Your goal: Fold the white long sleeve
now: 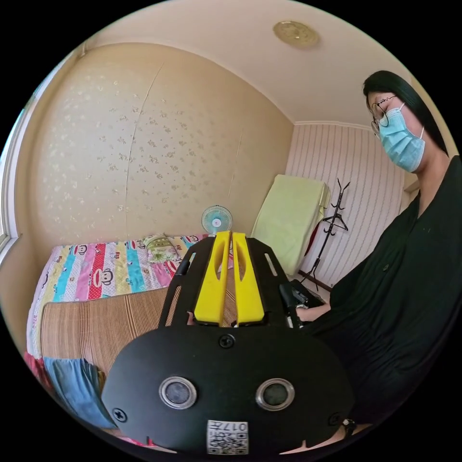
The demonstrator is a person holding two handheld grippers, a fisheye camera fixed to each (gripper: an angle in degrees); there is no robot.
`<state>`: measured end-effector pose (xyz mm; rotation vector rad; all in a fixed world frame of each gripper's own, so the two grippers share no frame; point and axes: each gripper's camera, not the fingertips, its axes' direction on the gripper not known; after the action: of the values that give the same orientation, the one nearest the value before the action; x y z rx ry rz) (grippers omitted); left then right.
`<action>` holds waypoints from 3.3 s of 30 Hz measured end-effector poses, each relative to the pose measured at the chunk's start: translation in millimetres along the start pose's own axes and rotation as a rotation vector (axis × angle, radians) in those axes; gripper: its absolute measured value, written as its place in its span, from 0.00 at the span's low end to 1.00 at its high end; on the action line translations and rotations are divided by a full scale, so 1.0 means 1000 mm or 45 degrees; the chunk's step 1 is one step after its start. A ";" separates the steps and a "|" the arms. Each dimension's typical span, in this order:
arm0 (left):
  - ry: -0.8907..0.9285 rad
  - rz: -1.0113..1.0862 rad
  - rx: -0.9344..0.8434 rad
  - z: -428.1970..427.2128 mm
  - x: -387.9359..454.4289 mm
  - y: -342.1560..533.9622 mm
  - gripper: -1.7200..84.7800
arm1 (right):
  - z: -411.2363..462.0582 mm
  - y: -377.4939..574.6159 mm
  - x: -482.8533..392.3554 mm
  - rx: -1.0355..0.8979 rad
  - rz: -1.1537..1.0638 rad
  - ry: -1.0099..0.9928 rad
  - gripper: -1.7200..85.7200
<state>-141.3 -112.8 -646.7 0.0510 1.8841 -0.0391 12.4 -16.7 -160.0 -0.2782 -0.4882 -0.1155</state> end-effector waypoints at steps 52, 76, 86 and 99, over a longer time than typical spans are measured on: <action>1.828 -0.539 -0.019 -0.069 -0.257 -0.084 0.08 | -0.273 0.285 -0.289 0.447 -2.161 -1.941 0.03; 2.015 -0.131 0.082 -0.153 -0.066 -0.117 0.06 | -0.159 0.150 -0.310 -0.084 -1.694 -1.258 0.10; 0.407 -0.189 -0.168 -0.280 -0.044 -0.112 0.03 | -0.333 0.164 -0.277 1.053 -1.313 -0.567 0.09; 0.456 -0.104 0.190 -0.281 0.035 -0.200 0.02 | -0.387 0.212 -0.253 1.015 -1.670 -0.800 0.07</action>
<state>-430.1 -297.4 -592.7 0.0878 2.2384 -0.2401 0.0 84.7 -658.4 0.8635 -1.2322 -1.1014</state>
